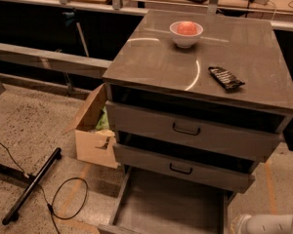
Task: Open bottom drawer
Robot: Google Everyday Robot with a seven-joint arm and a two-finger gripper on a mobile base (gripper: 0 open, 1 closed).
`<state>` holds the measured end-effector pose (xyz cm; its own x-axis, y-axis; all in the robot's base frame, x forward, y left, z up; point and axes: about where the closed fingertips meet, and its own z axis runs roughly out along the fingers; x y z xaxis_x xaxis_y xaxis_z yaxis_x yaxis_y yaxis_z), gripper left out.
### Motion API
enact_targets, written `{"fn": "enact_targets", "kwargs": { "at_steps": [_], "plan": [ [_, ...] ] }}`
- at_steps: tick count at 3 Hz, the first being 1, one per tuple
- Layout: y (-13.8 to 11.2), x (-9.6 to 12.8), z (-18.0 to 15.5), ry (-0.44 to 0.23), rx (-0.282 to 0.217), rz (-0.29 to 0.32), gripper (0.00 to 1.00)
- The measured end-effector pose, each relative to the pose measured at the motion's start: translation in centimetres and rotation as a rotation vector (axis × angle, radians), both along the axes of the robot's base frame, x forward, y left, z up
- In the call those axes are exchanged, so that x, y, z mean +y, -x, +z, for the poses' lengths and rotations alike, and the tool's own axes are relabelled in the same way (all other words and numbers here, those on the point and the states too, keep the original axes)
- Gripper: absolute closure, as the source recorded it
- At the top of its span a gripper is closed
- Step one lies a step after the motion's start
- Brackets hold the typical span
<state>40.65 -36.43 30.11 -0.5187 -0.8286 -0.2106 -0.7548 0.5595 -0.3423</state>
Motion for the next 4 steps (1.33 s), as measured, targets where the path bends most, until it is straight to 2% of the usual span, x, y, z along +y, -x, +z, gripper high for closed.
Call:
{"fn": "enact_targets", "kwargs": {
  "at_steps": [1,2,4],
  "plan": [
    [-0.37,-0.53,0.23,0.018,-0.015,-0.007,0.84],
    [-0.35,-0.38,0.12,0.015,-0.013,-0.005,0.51],
    [-0.36,-0.23,0.01,0.013,-0.011,-0.004,0.06]
  ]
}}
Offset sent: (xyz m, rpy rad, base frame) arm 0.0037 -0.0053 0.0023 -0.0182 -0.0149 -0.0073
